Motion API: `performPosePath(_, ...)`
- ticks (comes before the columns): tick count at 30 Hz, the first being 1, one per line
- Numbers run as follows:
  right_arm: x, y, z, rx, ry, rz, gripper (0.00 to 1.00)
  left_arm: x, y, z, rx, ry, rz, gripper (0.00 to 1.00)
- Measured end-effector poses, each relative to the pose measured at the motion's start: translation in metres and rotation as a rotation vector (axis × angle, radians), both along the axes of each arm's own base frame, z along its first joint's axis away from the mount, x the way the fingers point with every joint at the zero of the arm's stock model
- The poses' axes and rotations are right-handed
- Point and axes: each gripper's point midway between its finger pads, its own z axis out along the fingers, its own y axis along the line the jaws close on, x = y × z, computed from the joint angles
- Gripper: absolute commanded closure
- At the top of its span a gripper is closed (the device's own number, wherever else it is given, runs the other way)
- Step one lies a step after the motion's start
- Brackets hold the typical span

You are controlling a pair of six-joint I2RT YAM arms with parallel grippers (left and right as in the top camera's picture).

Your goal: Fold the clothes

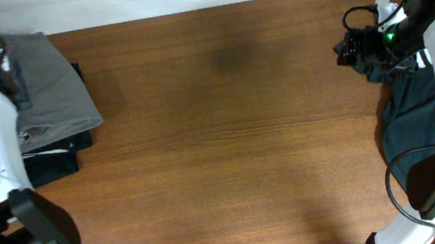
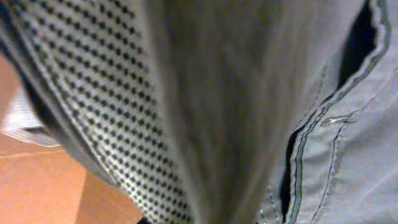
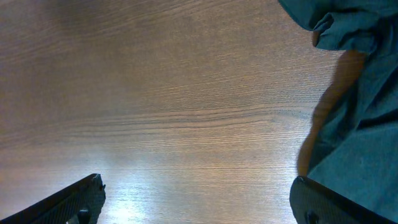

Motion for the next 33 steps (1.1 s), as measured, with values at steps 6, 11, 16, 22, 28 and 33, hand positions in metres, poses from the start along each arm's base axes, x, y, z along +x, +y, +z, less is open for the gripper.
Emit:
performPosePath(6,0.000,0.000,0.000,0.000,0.000,0.000,0.01,-0.009,0.028,-0.013,-0.059,-0.007,0.041,0.81)
performPosePath(11,0.000,0.000,0.000,0.000,0.000,0.000,0.01,-0.011,0.046,-0.042,-0.080,0.035,0.073,0.80)
performPosePath(16,0.000,0.000,0.000,0.000,0.000,0.000,0.01,-0.012,0.052,-0.061,-0.098,0.066,0.085,0.52)
performPosePath(22,0.000,0.000,0.000,0.000,0.000,0.000,0.01,-0.013,0.045,-0.058,-0.166,0.022,0.151,0.52)
performPosePath(28,0.000,0.000,0.000,0.000,0.000,0.000,0.01,-0.010,-0.003,-0.053,-0.442,-0.023,0.082,0.64)
performPosePath(33,0.000,0.000,0.000,0.000,0.000,0.000,0.01,-0.019,-0.039,-0.059,-0.623,0.016,0.034,0.64)
